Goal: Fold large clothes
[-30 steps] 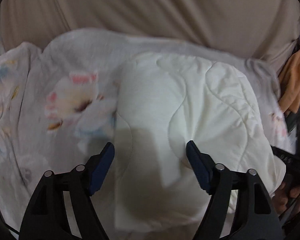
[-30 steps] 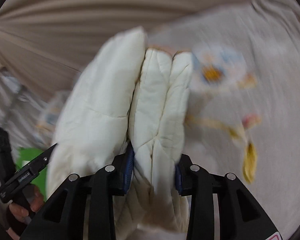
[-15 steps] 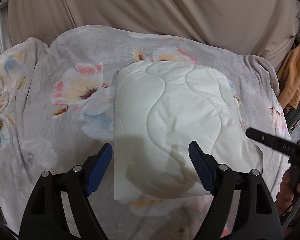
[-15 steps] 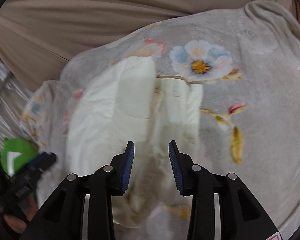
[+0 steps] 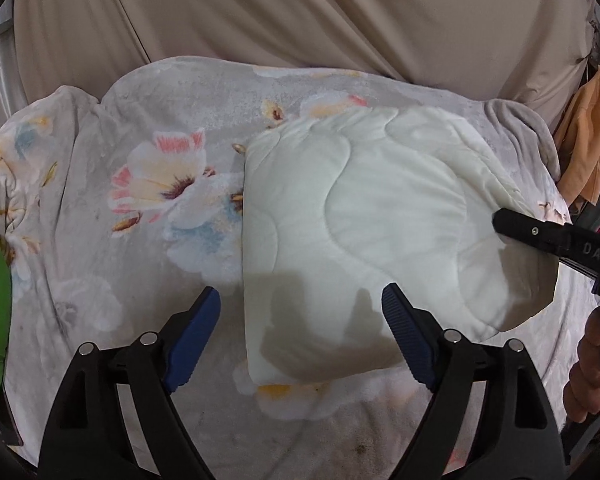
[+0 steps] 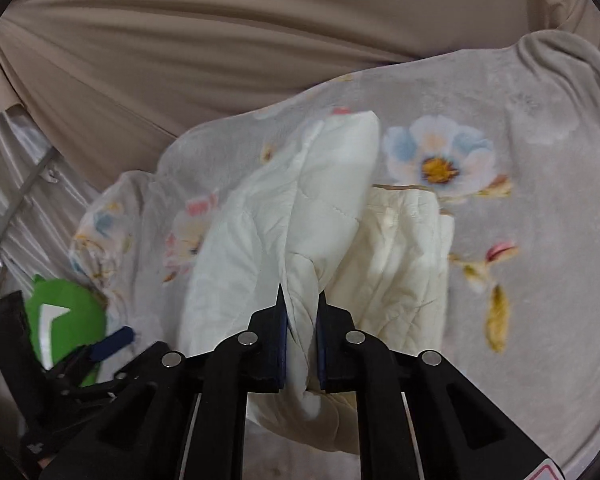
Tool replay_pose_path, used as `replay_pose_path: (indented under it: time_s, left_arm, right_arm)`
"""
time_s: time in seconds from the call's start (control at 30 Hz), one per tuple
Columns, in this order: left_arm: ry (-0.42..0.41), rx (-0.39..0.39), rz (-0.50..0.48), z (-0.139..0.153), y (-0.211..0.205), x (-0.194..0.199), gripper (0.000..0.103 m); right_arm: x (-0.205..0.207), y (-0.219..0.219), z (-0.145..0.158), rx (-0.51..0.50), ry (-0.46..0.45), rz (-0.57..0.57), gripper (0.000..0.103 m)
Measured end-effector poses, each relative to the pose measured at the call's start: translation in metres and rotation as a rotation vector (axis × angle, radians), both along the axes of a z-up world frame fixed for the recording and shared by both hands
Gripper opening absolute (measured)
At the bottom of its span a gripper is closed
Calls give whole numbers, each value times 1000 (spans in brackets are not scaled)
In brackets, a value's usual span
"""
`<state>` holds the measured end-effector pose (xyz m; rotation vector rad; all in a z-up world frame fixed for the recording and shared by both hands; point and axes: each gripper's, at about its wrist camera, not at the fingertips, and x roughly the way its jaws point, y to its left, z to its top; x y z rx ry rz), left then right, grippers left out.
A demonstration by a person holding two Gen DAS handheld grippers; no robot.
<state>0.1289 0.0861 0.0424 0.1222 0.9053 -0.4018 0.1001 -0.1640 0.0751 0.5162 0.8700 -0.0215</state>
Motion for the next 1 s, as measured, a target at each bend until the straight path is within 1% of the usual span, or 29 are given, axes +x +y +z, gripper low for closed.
replay_pose_path:
  time_s: [0.07, 0.1, 0.17, 0.2, 0.23, 0.3, 0.4, 0.5, 0.53, 0.6, 0.67, 0.73, 0.83, 0.9, 0.93, 1.0]
  left_arm:
    - [25, 27, 1, -10, -7, 2, 81]
    - [39, 33, 3, -15, -10, 3, 81]
    - [80, 47, 13, -27, -14, 6, 80]
    - [91, 49, 15, -31, -15, 6, 80]
    - [97, 53, 20, -35, -16, 6, 80]
    - [103, 71, 28, -39, -17, 6, 80]
    - [112, 78, 36, -42, -17, 7, 80]
    - [117, 71, 44, -43, -17, 6, 80]
    - [118, 71, 44, -43, -17, 7, 80]
    - [120, 71, 44, -43, -19, 6, 80]
    - [121, 72, 46, -44, -20, 5, 81]
    - [123, 71, 53, -45, -21, 4, 81]
    - [137, 69, 50, -48, -21, 2, 82]
    - [144, 66, 48, -50, -20, 0, 82]
    - [141, 64, 52, -48, -18, -3, 82]
    - [104, 47, 68, -37, -12, -6, 80]
  right_arm:
    - [10, -9, -41, -37, 116, -24, 10]
    - [15, -11, -62, -39, 164, -30, 11]
    - [20, -12, -90, -49, 213, -59, 15]
    - [21, -11, -92, -62, 219, -67, 15]
    - [22, -10, -87, -71, 221, -65, 16]
    - [20, -8, -71, -73, 205, -52, 17]
    - [3, -8, -36, -94, 162, -75, 18]
    - [-20, -4, -2, -174, 124, -90, 18]
    - [-26, 2, 6, -191, 115, -79, 17]
    - [-30, 13, 13, -190, 111, -36, 10]
    - [-28, 29, 9, -229, 138, 18, 4]
    - [-24, 40, -9, -299, 177, 48, 1]
    - [-13, 36, -59, -329, 281, 50, 0]
    - [-9, 32, -81, -342, 321, 54, 0]
    - [-9, 31, -84, -339, 329, 56, 0]
    - [-14, 31, -70, -330, 304, 60, 0]
